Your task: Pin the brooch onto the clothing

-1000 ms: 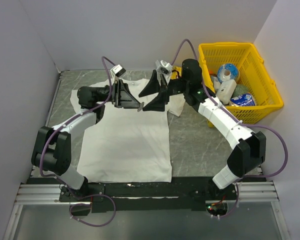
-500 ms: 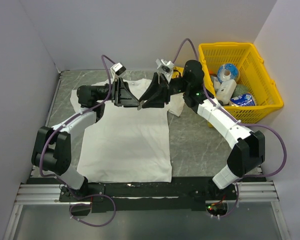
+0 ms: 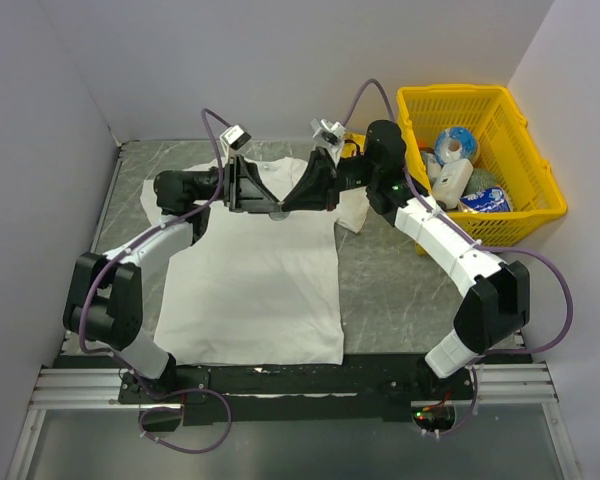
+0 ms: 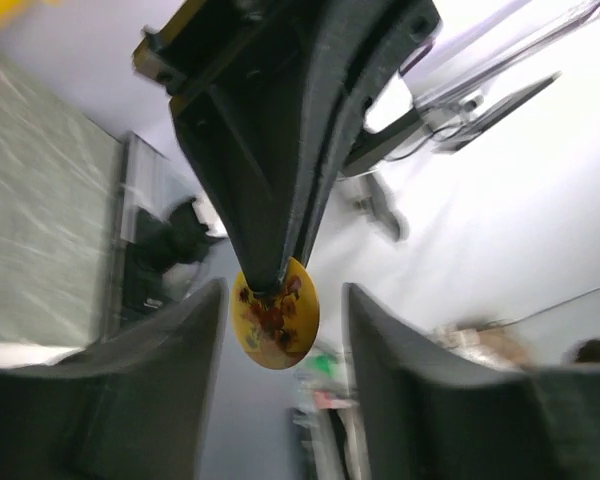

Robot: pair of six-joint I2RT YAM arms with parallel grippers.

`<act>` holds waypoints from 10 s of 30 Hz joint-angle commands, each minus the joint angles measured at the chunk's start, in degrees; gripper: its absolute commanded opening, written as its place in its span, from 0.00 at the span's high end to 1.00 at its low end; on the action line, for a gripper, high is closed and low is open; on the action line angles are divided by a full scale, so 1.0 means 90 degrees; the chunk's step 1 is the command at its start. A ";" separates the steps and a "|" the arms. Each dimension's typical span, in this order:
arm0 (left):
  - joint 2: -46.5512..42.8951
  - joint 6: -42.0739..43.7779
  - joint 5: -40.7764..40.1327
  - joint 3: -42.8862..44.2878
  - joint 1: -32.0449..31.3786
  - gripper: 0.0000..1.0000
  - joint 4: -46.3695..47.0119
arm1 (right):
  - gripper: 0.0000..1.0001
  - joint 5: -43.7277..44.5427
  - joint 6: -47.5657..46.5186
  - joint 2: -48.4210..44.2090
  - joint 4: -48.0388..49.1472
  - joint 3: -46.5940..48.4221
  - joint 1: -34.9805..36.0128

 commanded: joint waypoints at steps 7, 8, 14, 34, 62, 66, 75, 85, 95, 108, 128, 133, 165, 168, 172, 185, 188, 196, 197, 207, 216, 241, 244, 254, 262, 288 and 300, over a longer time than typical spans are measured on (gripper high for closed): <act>-0.1600 0.7542 -0.1733 0.1244 0.0003 0.01 -0.7130 | 1.00 0.1297 -0.0417 -0.0546 -0.1011 0.0274 -0.0010; -0.1707 0.7904 -0.2190 0.1381 0.0022 0.00 -0.7425 | 1.00 0.1416 -0.0456 -0.0595 -0.1215 0.0284 -0.0010; -0.1942 0.8522 -0.4388 0.1568 0.0042 0.05 -0.9146 | 1.00 0.2722 -0.0135 -0.0829 -0.1715 0.0138 -0.0019; -0.2821 0.7693 -0.3338 -0.0394 -0.0007 0.23 -0.7107 | 1.00 0.3869 0.1262 -0.1562 -0.1325 -0.1015 -0.0019; -0.2108 0.6794 -0.2508 -0.0249 -0.0349 0.72 -0.5719 | 1.00 0.3234 0.1614 -0.1553 -0.0798 -0.1054 -0.0107; -0.2118 0.6697 -0.2527 -0.0297 -0.0359 0.82 -0.5563 | 1.00 0.3224 0.1614 -0.1562 -0.0778 -0.1103 -0.0097; -0.2098 0.6511 -0.2439 -0.0375 -0.0388 0.77 -0.5182 | 1.00 0.3087 0.1653 -0.1504 -0.0690 -0.1191 -0.0098; -0.2059 0.6608 -0.2517 -0.0307 -0.0417 0.99 -0.5406 | 1.00 0.3175 0.1653 -0.1601 -0.0622 -0.1278 -0.0117; -0.2606 0.6881 -0.2898 -0.0424 -0.0427 0.99 -0.5680 | 0.40 0.2697 0.2023 -0.1816 0.0256 -0.1757 -0.0341; -0.2929 0.7194 -0.3269 -0.0424 -0.0505 0.99 -0.6110 | 0.50 0.1857 0.2600 -0.1543 0.1117 -0.1679 -0.0108; -0.2919 0.7448 -0.3152 -0.0356 -0.0622 0.99 -0.6431 | 0.66 0.1925 0.2873 -0.1240 0.1321 -0.1474 0.0030; -0.2987 0.7633 -0.3181 -0.0297 -0.0622 0.99 -0.6666 | 0.67 0.1925 0.2913 -0.1182 0.1360 -0.1415 0.0030; -0.3182 0.8190 -0.3572 0.0337 -0.1071 0.99 -0.7398 | 1.00 0.2978 0.1312 -0.0947 -0.1274 -0.0517 0.0176; -0.3212 0.8288 -0.3689 0.0415 -0.1198 0.99 -0.7496 | 1.00 0.3329 0.1116 -0.0879 -0.1771 -0.0381 0.0205; -0.3328 0.8366 -0.3787 0.0503 -0.1345 0.99 -0.7565 | 1.00 0.3867 0.0921 -0.0762 -0.2367 -0.0118 0.0215; -0.3407 0.8522 -0.4216 0.0826 -0.1833 0.99 -0.7809 | 1.00 0.5498 0.0033 -0.0371 -0.3834 0.0508 0.0615; -0.3397 0.8513 -0.4314 0.0855 -0.1882 0.99 -0.7789 | 1.00 0.5635 -0.0163 -0.0371 -0.3952 0.0538 0.0733; -0.3465 0.8396 -0.4792 0.0787 -0.1921 0.99 -0.7643 | 0.91 0.5480 -0.0563 -0.0449 -0.4059 0.0518 0.0801; -0.3485 0.8366 -0.4899 0.0777 -0.1921 0.99 -0.7614 | 0.88 0.5480 -0.0593 -0.0449 -0.4069 0.0518 0.0820; -0.3631 0.7878 -0.4764 0.0660 -0.1921 0.99 -0.6980 | 0.89 0.6251 -0.0895 -0.0224 -0.4752 0.0782 0.0860; -0.3719 0.7917 -0.5417 0.0552 -0.1921 0.99 -0.7115 | 0.56 0.6251 -0.1413 -0.0663 -0.4431 0.0285 0.0986; -0.3632 0.8424 -0.7243 0.0581 -0.1921 0.99 -0.7905 | 0.00 0.6144 -0.1492 -0.2363 -0.3239 -0.0898 0.0948; -0.3515 0.8775 -0.7672 0.0757 -0.1921 0.99 -0.8189 | 0.00 0.6222 -0.1414 -0.2363 -0.3151 -0.0946 0.0938; -0.2832 0.9684 -1.0123 0.0923 -0.1921 0.99 -0.9078 | 0.00 0.6271 -0.1248 -0.2119 -0.3131 -0.0937 0.0899; -0.2177 1.0221 -1.1528 0.0816 -0.1921 0.99 -0.9234 | 0.00 0.6319 -0.0965 -0.1865 -0.3093 -0.0986 0.0811; -0.1044 1.0738 -1.2244 0.1022 -0.1863 0.99 -0.9391 | 0.00 0.5441 -0.0154 -0.1308 -0.3112 -0.1044 0.0030; -0.1151 1.1032 -1.0107 0.0357 -0.0458 0.99 -0.8590 | 0.00 0.4991 -0.0036 -0.0908 -0.3053 -0.0761 0.0039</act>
